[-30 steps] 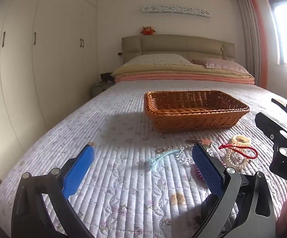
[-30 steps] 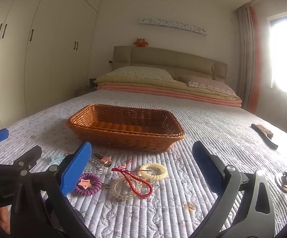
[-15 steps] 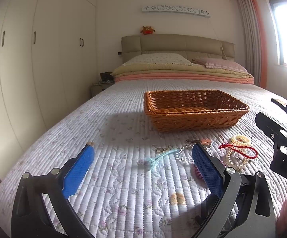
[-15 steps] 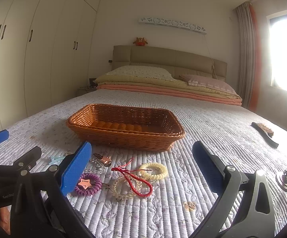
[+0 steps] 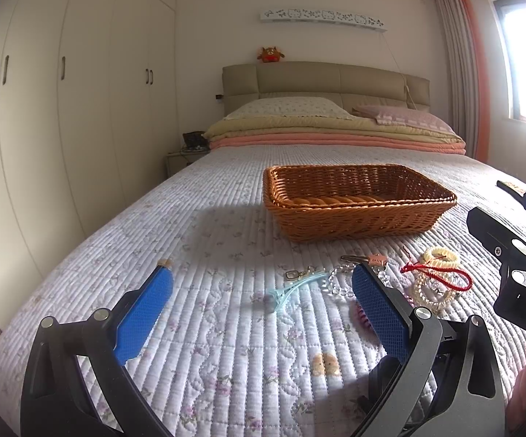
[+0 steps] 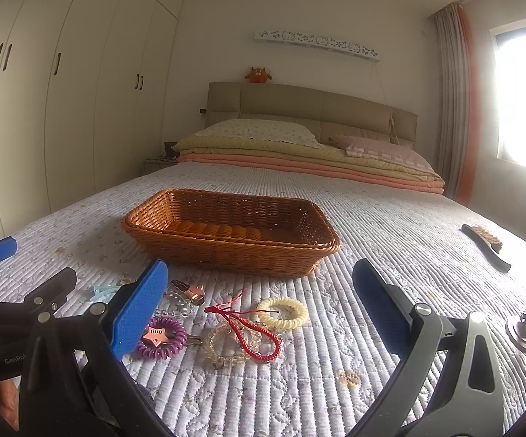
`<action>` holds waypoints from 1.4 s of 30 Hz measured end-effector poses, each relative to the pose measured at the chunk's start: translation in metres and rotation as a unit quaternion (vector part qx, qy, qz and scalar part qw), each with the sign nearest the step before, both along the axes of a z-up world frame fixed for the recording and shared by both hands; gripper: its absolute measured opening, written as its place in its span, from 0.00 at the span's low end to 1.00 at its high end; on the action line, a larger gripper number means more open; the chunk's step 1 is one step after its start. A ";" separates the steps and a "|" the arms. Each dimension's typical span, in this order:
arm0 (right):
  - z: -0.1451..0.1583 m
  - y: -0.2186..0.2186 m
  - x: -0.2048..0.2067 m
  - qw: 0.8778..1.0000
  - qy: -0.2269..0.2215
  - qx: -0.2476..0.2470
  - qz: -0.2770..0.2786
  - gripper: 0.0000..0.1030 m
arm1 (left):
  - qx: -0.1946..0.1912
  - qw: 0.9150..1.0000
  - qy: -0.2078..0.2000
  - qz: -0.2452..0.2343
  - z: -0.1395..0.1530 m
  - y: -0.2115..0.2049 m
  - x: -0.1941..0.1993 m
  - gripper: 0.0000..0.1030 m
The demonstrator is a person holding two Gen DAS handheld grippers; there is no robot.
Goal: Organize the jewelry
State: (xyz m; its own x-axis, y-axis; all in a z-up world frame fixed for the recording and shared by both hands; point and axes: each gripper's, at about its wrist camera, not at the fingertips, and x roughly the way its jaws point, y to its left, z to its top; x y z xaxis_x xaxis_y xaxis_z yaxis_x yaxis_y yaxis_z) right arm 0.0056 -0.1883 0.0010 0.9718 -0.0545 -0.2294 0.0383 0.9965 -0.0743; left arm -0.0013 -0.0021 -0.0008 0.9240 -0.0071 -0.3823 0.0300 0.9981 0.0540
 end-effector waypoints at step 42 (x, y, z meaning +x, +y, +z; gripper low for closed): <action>-0.016 -0.018 0.011 0.999 0.016 0.036 -0.030 0.94 | 0.007 1.000 0.011 0.002 -0.018 -0.005 0.009 0.93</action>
State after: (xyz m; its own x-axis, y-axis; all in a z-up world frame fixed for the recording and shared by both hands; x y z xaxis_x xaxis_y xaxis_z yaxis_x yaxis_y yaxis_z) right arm 0.0167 -0.2067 -0.0153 0.9597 -0.0948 -0.2647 0.0968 0.9953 -0.0052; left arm 0.0075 -0.0069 -0.0191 0.9155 0.0023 -0.4024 0.0269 0.9974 0.0668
